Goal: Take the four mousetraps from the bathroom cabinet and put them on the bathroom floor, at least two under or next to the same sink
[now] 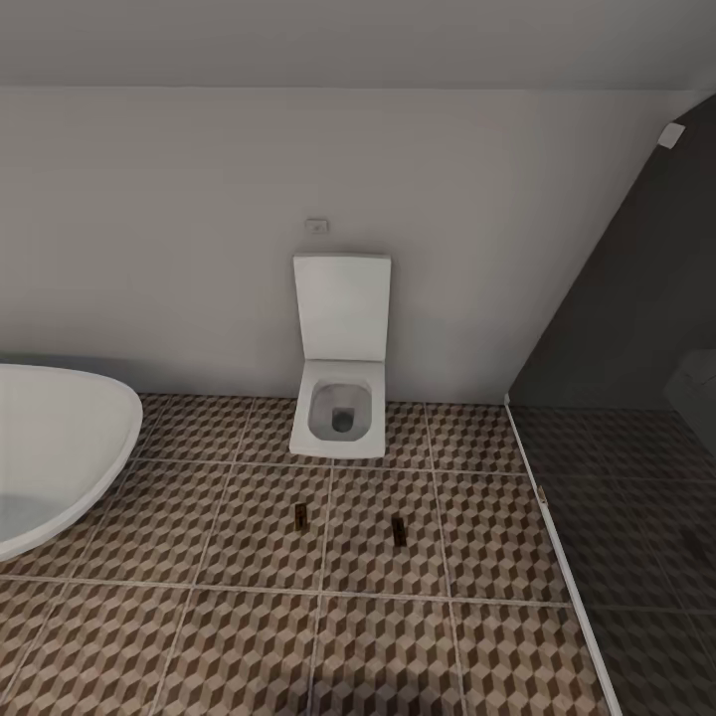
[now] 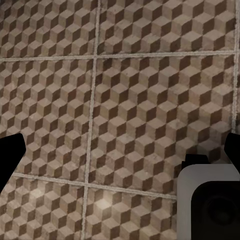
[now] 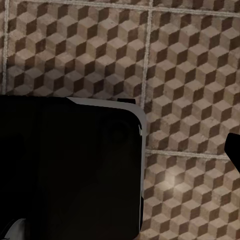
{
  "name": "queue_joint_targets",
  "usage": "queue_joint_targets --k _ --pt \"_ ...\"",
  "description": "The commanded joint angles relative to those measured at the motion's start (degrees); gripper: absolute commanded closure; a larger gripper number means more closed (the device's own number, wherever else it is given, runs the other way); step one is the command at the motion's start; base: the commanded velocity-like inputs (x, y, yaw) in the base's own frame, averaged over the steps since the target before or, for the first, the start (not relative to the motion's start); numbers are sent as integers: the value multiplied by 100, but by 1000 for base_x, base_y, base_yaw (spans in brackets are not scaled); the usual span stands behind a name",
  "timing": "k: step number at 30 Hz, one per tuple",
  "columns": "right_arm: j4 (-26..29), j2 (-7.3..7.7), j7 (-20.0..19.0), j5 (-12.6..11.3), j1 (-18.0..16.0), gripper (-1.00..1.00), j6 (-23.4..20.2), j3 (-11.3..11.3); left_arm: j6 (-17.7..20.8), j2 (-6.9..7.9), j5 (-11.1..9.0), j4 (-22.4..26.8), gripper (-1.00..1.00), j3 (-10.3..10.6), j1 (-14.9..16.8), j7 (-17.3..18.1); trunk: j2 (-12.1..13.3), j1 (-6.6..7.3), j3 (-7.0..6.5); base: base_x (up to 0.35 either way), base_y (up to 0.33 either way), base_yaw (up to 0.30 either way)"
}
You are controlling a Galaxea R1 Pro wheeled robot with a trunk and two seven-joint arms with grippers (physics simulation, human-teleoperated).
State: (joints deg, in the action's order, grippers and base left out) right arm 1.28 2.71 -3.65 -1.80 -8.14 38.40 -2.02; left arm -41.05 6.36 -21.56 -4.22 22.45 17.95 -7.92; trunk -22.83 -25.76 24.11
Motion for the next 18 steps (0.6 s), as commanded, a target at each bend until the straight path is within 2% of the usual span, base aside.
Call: queue_joint_targets --k 1,18 --pt "-5 2 -22 -22 -3 -100 19 -17 -25 -3 -15 -18 -100 49 7 -25 -9 -3 8 0 0 0" --pt "-3 2 -22 -22 -3 -100 19 -16 -25 -3 -15 -18 -100 49 7 -25 -9 -3 8 0 0 0"
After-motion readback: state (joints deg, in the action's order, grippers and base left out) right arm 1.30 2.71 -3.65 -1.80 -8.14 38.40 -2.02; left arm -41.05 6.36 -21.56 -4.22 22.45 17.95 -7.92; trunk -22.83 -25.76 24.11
